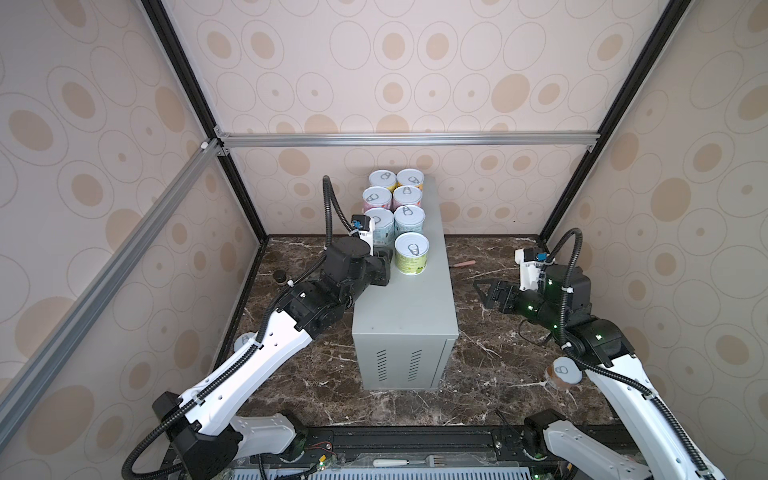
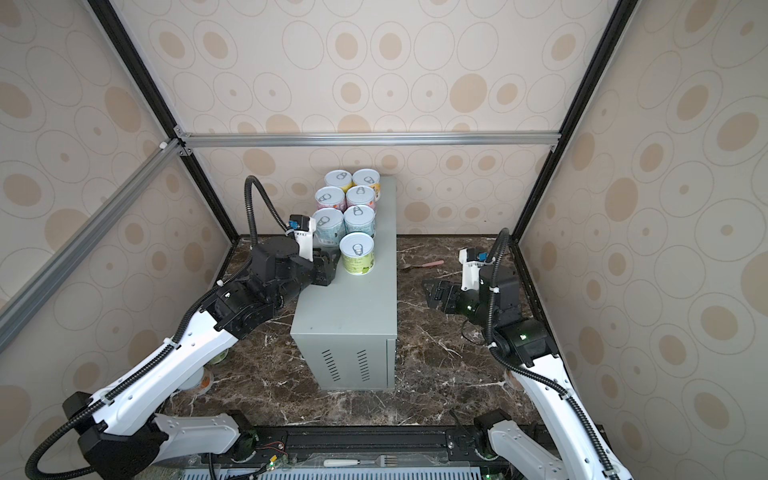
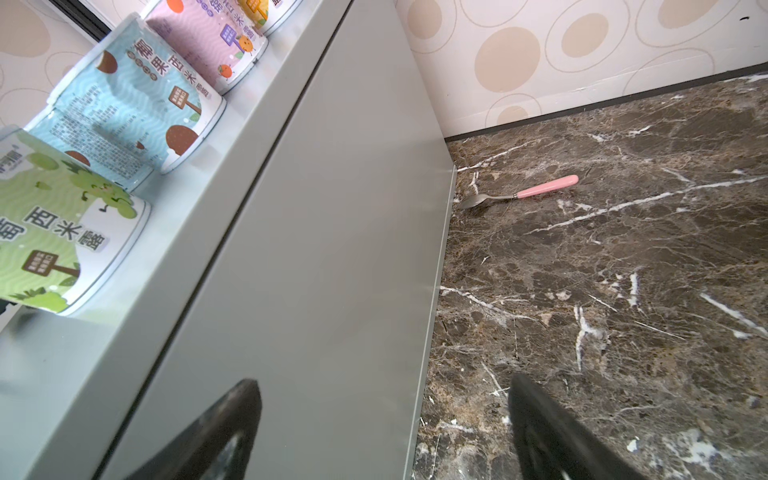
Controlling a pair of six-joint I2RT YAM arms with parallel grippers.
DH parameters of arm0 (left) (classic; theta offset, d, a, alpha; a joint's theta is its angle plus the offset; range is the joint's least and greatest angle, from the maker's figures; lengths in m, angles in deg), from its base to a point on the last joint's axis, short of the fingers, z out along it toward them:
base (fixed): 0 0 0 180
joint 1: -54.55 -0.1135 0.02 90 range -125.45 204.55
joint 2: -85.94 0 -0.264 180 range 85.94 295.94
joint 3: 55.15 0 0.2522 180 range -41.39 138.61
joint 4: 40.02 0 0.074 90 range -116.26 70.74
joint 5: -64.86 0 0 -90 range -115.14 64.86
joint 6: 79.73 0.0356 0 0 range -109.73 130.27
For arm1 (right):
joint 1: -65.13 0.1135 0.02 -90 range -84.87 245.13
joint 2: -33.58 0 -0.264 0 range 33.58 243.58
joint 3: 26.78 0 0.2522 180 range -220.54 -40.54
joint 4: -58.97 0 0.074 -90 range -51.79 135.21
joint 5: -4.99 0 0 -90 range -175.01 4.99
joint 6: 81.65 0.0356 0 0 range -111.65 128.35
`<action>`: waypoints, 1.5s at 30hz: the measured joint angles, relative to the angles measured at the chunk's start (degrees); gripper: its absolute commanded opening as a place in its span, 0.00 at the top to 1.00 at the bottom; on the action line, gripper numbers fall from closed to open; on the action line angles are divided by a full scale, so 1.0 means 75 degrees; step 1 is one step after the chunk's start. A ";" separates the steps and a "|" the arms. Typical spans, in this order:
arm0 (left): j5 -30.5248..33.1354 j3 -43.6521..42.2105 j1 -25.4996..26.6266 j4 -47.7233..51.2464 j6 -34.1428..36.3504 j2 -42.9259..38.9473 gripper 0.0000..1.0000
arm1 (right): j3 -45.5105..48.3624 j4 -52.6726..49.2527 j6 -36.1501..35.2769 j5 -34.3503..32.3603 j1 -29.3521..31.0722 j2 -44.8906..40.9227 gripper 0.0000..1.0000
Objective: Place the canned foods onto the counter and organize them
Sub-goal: 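Withdraw the left gripper from the cabinet and lower it toward the floor cans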
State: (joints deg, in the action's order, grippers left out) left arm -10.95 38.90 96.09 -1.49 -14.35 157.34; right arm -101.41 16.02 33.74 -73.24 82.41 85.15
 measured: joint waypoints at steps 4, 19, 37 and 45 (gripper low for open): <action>0.0189 0.0044 0.0000 0.0350 0.0003 -0.0283 0.38 | 0.0000 -0.0009 0.0000 -0.0006 0.0000 -0.0023 0.05; 0.1172 -0.0122 -0.0382 0.1367 -0.0122 -0.1609 0.01 | 0.0629 -0.0067 0.0096 -0.0259 0.0000 -0.0172 0.04; 0.0892 -0.2591 -0.2964 0.1667 -0.0755 -0.2075 0.01 | 0.1955 0.0618 0.0335 -0.0140 0.0000 0.0711 0.04; 0.0434 -0.3459 -0.4033 0.1253 -0.1035 -0.1585 0.01 | 0.2401 0.1105 0.0370 0.0294 0.0032 0.1527 0.04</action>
State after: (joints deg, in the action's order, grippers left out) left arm -7.69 12.96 65.84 7.91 -22.11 145.45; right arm -83.40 24.30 36.52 -71.03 82.65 96.60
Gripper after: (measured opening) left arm 0.990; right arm 0.958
